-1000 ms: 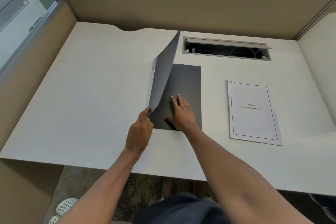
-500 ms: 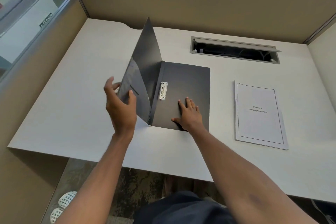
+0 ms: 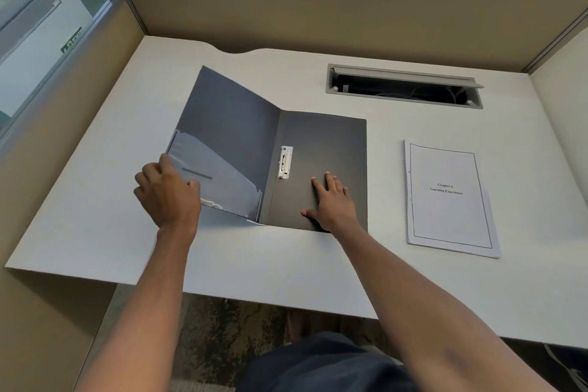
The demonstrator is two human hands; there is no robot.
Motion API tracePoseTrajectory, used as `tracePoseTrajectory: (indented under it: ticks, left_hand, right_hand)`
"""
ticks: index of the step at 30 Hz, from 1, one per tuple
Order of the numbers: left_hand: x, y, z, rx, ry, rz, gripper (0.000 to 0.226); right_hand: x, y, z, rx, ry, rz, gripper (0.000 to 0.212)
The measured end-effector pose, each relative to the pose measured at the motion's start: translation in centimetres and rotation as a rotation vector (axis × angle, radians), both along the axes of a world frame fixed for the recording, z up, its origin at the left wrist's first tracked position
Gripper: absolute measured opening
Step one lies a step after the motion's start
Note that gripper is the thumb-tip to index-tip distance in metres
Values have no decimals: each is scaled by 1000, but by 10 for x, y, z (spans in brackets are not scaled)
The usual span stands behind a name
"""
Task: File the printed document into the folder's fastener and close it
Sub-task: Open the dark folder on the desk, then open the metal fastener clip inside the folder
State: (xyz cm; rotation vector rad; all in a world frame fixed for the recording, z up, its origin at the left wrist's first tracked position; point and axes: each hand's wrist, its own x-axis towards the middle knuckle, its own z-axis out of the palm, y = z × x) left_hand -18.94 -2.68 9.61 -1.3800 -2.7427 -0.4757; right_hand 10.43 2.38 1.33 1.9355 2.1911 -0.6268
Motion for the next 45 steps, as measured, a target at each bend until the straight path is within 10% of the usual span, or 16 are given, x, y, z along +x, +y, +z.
tracePoseTrajectory:
  ticks: [7,25,45]
  left_hand:
    - [-6,8,-47,-224,-98,49,95]
    - [89,67,-73,-315,-232,-509,81]
    - [120,91,-90,-499,-284,-360,103]
  right_hand:
    - [0,1,-1,1,2,5,93]
    - [-1,5,-6,15,-63,44,93]
    - [-55,63,11,56,225,-101,71]
